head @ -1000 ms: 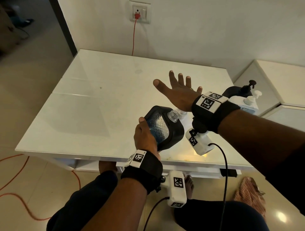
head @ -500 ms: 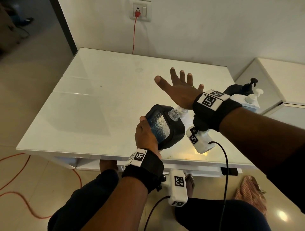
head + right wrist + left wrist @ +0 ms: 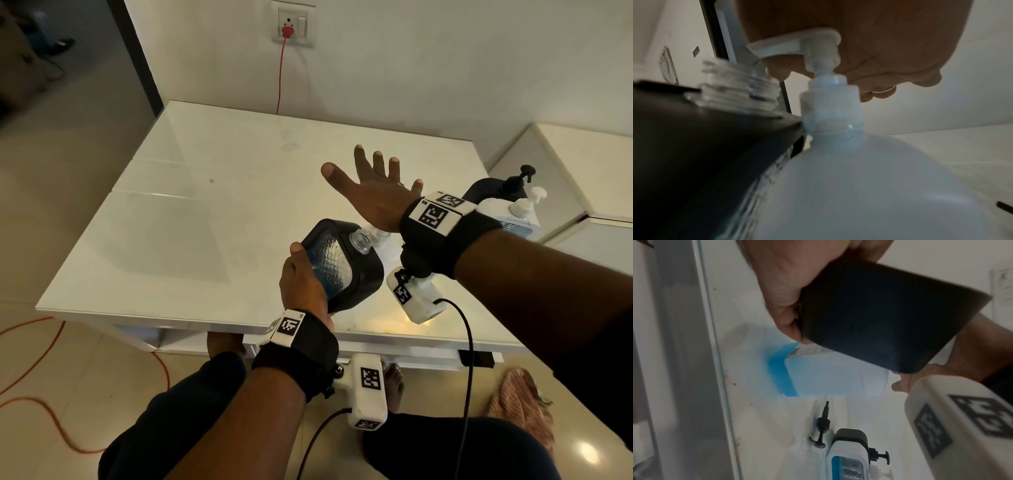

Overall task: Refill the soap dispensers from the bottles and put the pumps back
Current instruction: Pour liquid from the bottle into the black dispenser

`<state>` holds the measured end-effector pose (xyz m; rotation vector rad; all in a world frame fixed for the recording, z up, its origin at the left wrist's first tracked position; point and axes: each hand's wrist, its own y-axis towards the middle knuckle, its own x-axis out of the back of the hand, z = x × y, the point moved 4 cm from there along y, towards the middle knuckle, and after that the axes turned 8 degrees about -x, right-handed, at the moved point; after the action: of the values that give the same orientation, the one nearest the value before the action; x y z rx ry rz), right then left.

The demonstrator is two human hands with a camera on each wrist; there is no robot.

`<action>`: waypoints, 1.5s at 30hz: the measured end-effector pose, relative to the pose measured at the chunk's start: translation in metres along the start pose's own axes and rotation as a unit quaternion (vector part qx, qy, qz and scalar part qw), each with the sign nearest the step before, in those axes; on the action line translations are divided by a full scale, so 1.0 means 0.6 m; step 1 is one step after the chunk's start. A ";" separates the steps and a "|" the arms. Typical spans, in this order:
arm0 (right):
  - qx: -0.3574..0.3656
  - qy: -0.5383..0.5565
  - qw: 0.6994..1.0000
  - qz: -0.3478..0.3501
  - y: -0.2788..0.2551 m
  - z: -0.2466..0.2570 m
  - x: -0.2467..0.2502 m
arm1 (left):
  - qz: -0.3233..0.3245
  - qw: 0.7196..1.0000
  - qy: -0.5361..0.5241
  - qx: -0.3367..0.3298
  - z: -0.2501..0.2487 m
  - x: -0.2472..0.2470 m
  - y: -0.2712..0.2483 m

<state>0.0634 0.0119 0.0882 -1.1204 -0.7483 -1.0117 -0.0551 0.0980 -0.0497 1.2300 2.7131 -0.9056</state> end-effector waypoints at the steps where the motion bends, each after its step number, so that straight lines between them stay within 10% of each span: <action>1: 0.000 0.002 1.000 0.000 0.000 0.000 0.000 | 0.000 1.000 0.005 0.001 0.000 -0.001 0.000; 45: 0.007 -0.025 1.000 -0.004 0.000 0.001 -0.007 | 0.001 1.000 -0.003 0.001 -0.005 0.002 0.005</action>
<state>0.0616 0.0133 0.0848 -1.1339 -0.7991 -0.9867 -0.0531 0.1019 -0.0491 1.2285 2.7072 -0.9109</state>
